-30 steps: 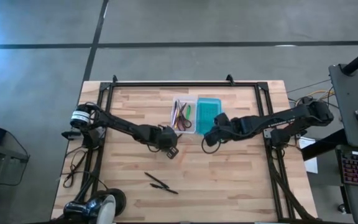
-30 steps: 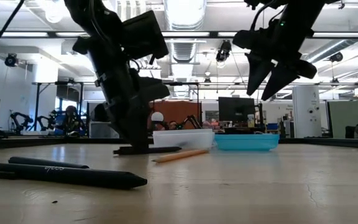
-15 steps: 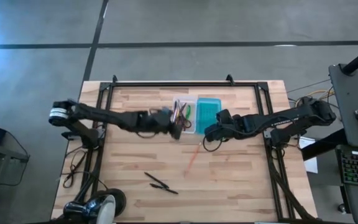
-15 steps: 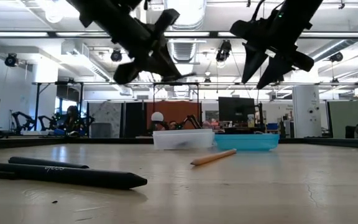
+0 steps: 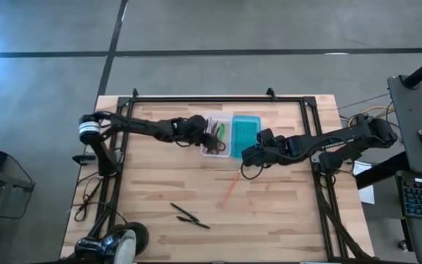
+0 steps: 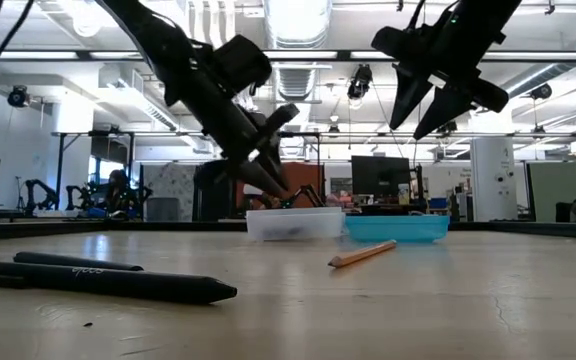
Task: Pick & place school supplies into a supply box
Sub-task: Put the black pen into the supply box, then put the pencil into the supply box
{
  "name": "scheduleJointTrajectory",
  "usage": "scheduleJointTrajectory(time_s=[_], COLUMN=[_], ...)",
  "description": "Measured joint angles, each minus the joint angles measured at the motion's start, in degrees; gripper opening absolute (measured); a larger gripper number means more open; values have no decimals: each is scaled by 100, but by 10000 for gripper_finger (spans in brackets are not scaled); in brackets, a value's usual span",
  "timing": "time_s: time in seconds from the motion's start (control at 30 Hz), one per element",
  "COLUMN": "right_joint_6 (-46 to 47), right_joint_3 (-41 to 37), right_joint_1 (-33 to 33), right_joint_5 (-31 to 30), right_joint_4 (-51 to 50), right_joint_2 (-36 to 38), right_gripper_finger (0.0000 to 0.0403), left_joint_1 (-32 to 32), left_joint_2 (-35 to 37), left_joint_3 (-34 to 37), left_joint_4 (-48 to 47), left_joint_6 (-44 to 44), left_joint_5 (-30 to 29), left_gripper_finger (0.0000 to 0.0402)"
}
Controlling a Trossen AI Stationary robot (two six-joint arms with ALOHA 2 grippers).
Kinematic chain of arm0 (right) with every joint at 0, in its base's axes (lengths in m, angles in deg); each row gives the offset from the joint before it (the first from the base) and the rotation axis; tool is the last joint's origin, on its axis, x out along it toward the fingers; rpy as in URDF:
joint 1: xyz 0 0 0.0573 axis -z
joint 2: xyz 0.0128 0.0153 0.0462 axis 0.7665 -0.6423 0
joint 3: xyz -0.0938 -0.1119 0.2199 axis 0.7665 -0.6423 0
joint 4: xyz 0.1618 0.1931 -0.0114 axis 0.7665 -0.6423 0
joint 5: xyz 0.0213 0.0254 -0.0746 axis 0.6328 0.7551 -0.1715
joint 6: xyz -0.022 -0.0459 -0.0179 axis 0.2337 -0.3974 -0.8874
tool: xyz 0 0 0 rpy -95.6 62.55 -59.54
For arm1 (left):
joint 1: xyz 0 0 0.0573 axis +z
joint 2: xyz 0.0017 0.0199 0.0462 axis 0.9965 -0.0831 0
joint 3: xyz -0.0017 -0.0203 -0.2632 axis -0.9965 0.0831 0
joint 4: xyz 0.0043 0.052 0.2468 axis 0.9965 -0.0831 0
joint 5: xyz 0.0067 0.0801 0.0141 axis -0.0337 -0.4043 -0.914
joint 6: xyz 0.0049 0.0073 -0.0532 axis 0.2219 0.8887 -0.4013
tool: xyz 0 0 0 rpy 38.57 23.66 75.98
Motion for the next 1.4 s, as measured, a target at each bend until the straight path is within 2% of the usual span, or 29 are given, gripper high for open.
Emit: scheduleJointTrajectory(time_s=[0.1, 0.2, 0.33, 0.43, 0.53, 0.7, 0.8, 0.97, 1.17, 1.4], right_joint_6=[-4, -250, -1422, -1843, -1153, 592, 1296, 2102, 3048, 3136], right_joint_3=[0, 0, -4, -40, -66, 20, 206, 731, 1688, 2926], right_joint_1=[-7, -74, -298, -462, -440, -491, -642, -882, -975, -971], right_joint_5=[1, 160, 895, 1417, 1800, 1834, 1849, 1975, 2172, 2110], right_joint_4=[-7, -4, 37, 19, -8, 43, 50, -113, -1167, -2065], right_joint_2=[0, 0, 0, -61, -211, -640, -910, -1449, -2289, -3059], right_gripper_finger=[189, 189, 189, 185, 181, 174, 168, 156, 149, 174], left_joint_1=[-21, -35, -454, -960, -1465, -2258, -2479, -2660, -2925, -3207], left_joint_2=[45, 301, 1004, 1444, 1787, 2097, 2221, 2298, 2535, 3113], left_joint_3=[-1, 2, 15, 30, 34, 43, 43, 141, 405, 866], left_joint_4=[40, -36, -174, -656, -1211, -1830, -1956, -2027, -2186, -2198], left_joint_6=[15, 398, 1509, 1912, 1676, 1341, 1272, 1377, 1614, 1759], left_joint_5=[-96, 1, 810, 963, 464, -1036, -1559, -1609, -1616, -1626], left_gripper_finger=[58, 59, 60, 61, 61, 61, 61, 61, 61, 62])
